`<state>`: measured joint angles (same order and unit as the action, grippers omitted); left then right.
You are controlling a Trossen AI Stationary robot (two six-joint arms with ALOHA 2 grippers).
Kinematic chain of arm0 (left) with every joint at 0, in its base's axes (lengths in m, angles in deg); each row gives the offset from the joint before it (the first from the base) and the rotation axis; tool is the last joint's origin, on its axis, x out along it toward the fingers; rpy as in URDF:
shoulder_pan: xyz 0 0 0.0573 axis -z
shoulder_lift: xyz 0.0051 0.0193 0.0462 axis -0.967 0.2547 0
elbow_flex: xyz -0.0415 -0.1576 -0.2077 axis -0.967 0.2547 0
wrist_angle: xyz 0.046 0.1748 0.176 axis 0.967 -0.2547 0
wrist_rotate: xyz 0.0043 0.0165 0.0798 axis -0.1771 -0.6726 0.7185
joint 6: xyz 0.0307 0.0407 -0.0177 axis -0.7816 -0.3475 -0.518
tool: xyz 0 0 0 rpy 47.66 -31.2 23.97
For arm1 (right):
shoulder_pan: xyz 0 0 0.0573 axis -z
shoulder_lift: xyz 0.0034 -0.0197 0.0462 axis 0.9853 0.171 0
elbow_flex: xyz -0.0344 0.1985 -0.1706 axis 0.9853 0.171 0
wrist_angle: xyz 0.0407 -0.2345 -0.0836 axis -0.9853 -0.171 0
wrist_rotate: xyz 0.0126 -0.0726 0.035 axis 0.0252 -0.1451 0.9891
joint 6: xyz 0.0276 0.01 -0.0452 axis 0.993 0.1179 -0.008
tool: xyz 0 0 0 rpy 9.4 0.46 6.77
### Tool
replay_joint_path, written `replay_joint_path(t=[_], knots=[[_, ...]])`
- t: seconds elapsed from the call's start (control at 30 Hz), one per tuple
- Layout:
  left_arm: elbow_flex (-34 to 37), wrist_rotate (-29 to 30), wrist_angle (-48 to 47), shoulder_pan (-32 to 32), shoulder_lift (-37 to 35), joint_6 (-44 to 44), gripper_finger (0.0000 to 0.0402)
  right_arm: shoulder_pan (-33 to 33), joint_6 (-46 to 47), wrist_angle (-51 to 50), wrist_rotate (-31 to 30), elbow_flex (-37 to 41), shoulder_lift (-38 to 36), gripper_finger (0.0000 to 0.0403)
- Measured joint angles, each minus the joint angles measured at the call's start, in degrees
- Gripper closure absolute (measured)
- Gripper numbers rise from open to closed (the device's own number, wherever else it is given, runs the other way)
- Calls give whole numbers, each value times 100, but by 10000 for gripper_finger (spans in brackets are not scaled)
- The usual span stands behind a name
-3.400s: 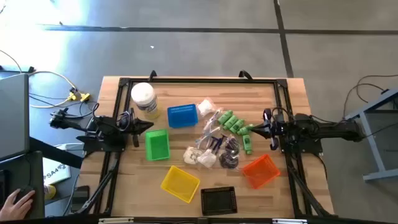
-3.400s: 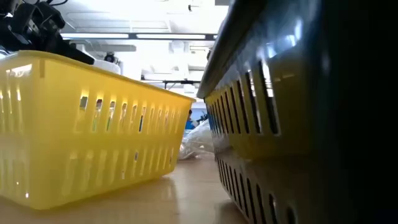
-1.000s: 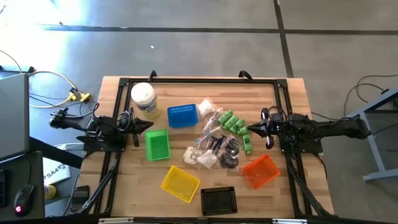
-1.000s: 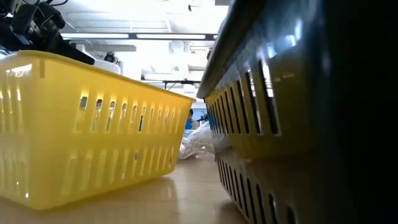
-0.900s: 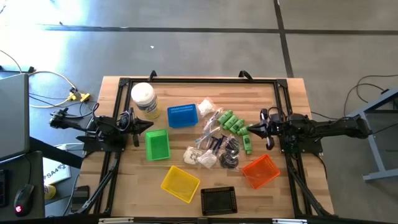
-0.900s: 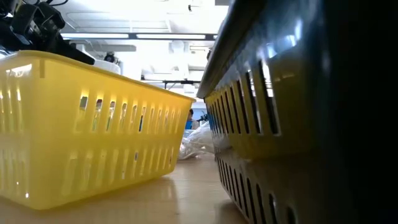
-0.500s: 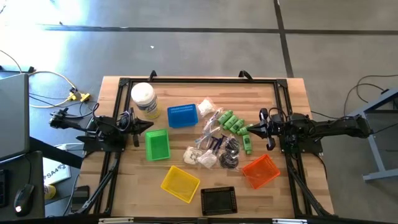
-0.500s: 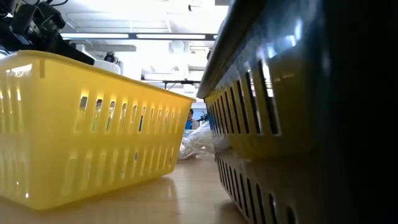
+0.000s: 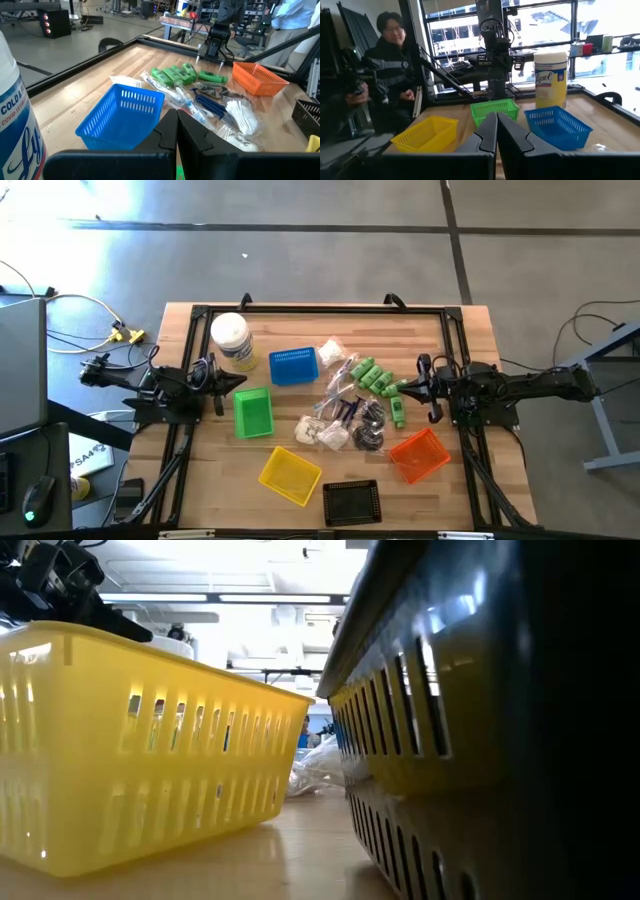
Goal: Pick & Place Travel size toiletries
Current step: Put the green shampoo into the blue bin
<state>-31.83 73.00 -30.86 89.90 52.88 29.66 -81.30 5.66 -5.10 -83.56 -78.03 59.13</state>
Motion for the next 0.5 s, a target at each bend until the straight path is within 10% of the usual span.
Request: replay_joint_path(t=[0.3, 0.5], knots=[[2, 6, 40, -2, 0, 0, 402, 6, -415, -88, -1348, -440, -6, 400], [2, 4, 40, -2, 0, 0, 402, 94, -269, -2357, -2076, -1874, 126, 400]])
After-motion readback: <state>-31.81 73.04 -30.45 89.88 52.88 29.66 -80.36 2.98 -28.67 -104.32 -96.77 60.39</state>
